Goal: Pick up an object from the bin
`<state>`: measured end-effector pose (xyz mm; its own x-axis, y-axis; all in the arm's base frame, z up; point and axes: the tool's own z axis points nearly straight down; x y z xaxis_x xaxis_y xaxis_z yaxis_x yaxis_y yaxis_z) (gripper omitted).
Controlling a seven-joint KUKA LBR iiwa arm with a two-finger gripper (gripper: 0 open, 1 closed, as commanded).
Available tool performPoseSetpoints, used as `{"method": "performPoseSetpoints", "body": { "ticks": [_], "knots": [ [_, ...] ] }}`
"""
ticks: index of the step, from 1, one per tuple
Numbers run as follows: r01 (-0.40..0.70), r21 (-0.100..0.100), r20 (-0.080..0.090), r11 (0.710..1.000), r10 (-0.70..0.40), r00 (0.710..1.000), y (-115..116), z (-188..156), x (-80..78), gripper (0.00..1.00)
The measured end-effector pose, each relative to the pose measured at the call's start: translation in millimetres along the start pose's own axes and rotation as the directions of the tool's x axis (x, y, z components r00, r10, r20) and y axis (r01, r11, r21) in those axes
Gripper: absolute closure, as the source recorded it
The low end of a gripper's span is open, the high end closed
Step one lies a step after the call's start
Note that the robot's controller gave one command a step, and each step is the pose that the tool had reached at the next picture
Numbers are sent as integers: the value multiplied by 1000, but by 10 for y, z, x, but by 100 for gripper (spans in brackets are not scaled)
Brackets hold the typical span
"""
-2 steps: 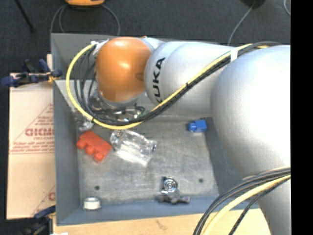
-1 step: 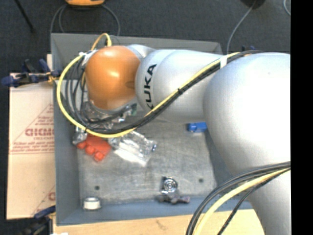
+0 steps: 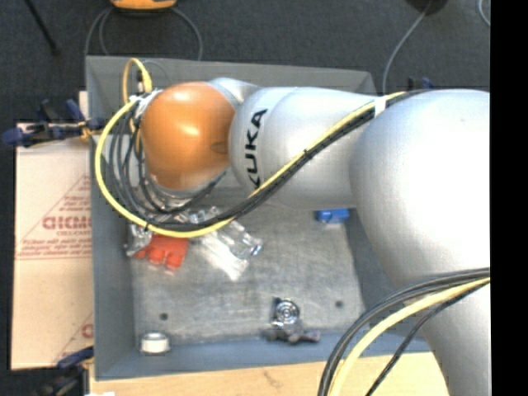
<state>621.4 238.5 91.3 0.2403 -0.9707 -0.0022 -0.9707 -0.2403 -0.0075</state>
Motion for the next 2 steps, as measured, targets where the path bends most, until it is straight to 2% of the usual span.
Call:
{"method": "performPoseSetpoints", "body": {
  "ticks": [1, 2],
  "knots": [
    [395, -8, 0, 919, -395, 919, 349, -98, -59, 0],
    [633, -1, 2, 774, -633, 774, 196, 176, 100, 0]
  ]
}}
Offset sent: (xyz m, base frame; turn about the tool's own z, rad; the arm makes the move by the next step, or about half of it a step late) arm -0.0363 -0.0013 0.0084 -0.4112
